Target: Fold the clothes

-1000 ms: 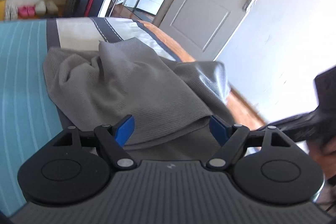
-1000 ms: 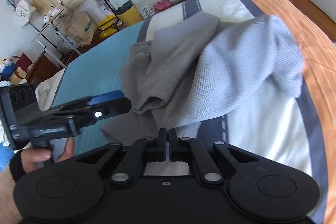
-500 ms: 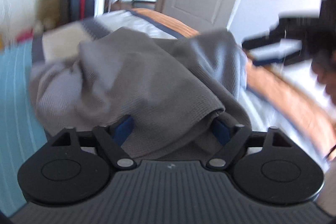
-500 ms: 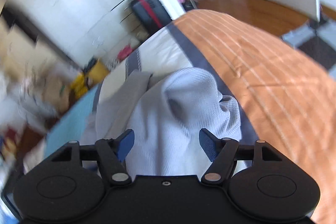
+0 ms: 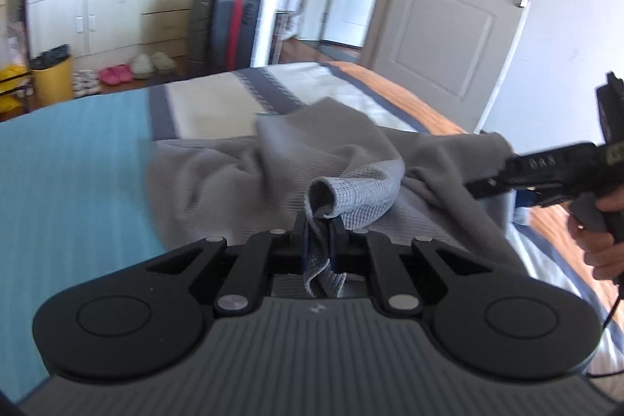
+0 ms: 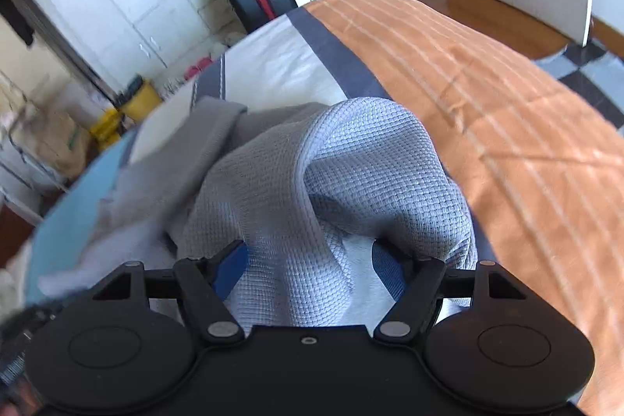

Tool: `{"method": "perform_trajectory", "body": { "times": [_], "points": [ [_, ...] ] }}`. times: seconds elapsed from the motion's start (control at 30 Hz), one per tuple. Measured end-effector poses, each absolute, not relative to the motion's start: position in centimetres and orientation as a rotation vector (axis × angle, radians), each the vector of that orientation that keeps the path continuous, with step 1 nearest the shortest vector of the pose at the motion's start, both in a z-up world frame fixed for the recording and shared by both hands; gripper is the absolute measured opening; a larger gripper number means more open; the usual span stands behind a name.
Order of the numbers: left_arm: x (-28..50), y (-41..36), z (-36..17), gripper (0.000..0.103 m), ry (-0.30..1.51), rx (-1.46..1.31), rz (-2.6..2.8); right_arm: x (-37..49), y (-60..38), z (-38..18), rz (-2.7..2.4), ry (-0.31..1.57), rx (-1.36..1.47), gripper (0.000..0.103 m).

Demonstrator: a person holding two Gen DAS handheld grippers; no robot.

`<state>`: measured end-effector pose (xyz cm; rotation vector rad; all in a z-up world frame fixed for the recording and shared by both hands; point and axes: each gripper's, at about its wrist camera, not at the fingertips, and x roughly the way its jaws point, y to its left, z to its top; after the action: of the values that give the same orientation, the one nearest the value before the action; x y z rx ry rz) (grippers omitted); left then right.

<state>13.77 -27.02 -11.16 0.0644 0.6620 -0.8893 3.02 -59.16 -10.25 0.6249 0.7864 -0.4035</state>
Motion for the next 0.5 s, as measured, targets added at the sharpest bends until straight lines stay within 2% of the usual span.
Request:
{"method": "perform_trajectory", "body": {
  "times": [0.03, 0.07, 0.1, 0.13, 0.27, 0.5],
  "points": [
    [14.0, -26.6, -11.0, 0.009, 0.657, 0.056, -0.884, 2.9, -59.2, -10.1, -0.411, 0.775, 0.618, 0.074],
    [14.1, -26.2, -10.9, 0.009, 0.644, 0.051, -0.879, 2.8, -59.1, -10.0, -0.419, 0.766, 0.605, 0.056],
    [14.2, -25.9, -10.7, 0.009, 0.629, 0.06, -0.872, 2.7, -59.0, -9.6, -0.427, 0.764, 0.566, 0.037],
    [14.2, -25.7, -10.6, 0.009, 0.615, 0.069, -0.864, 2.7, -58.8, -9.3, -0.438, 0.764, 0.522, 0.004],
    [14.3, -24.9, -10.1, 0.009, 0.562, 0.09, -0.831, 2.9, -57.5, -8.2, -0.527, 0.767, 0.309, 0.006],
    [15.5, -21.9, -8.1, 0.007, 0.5, 0.041, -0.74, 2.0, -57.9, -6.8, -0.58, 0.722, 0.267, 0.005]
  ]
}}
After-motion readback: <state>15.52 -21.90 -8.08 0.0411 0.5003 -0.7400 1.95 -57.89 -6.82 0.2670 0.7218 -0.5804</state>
